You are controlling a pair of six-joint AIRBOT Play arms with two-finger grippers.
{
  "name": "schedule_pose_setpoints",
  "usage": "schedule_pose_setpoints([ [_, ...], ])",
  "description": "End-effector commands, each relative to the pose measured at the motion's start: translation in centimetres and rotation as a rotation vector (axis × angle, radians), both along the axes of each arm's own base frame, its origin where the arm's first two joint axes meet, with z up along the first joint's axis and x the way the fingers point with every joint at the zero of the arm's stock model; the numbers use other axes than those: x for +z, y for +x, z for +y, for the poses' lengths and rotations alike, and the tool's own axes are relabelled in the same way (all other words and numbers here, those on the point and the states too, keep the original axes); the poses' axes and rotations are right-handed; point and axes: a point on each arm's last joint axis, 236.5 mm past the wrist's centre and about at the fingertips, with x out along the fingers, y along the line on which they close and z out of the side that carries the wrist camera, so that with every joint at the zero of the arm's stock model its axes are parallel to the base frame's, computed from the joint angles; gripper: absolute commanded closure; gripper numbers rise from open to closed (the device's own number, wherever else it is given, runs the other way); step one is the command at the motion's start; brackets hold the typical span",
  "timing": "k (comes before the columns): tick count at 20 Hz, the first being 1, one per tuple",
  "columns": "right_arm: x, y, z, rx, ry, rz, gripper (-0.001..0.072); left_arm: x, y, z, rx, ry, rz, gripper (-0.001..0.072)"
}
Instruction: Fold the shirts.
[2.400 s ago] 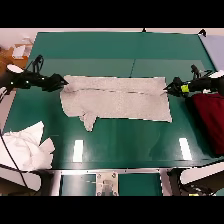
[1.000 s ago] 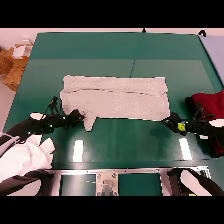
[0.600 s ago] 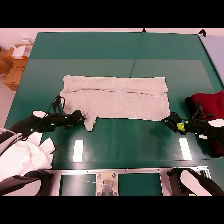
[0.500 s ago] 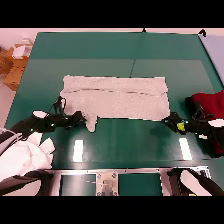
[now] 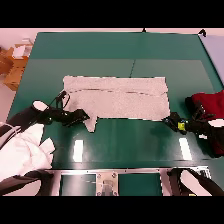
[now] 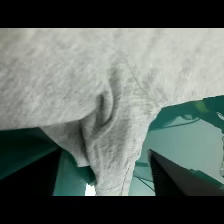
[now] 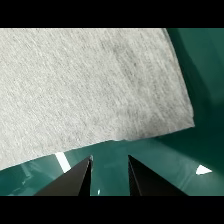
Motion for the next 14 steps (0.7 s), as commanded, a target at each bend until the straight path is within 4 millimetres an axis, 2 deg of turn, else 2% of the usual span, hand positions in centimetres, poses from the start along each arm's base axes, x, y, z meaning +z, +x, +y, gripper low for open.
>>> schedule_pose_setpoints([
  [1, 0.0, 0.3, -0.3, -0.011, -0.012, -0.009, 0.0447, -0.3, -2.0, 1.3, -0.079, 0.081, 0.085, 0.0064],
  [3, 0.0, 0.3, -0.3, -0.010, -0.013, -0.009, 0.0448, -1.5, -2.7, 3.0, -0.081, 0.166, 0.118, 0.0065],
  [4, 0.0, 0.3, -0.3, -0.008, -0.014, -0.010, 0.0448, -1.9, -2.5, 3.9, -0.062, 0.207, 0.120, 0.0066],
  [6, 0.0, 0.3, -0.4, -0.008, -0.015, -0.010, 0.0448, -2.1, -1.3, 4.4, -0.002, 0.224, 0.097, 0.0078],
  [7, 0.0, 0.2, -0.4, -0.004, -0.017, -0.011, 0.0448, -2.0, -0.8, 4.5, 0.015, 0.226, 0.086, 0.0240],
  [8, -0.1, 0.2, -0.4, 0.006, -0.024, -0.015, 0.0449, -2.0, -0.5, 4.8, 0.037, 0.223, 0.086, 0.0294],
  [12, -0.1, 0.2, -0.4, 0.008, -0.027, -0.017, 0.0449, -1.5, -0.1, 6.1, 0.123, 0.162, 0.131, 0.0294],
  [14, -0.1, 0.3, -0.5, 0.004, -0.031, -0.020, 0.0449, -1.0, 0.2, 5.0, 0.120, 0.120, 0.115, 0.0294],
])
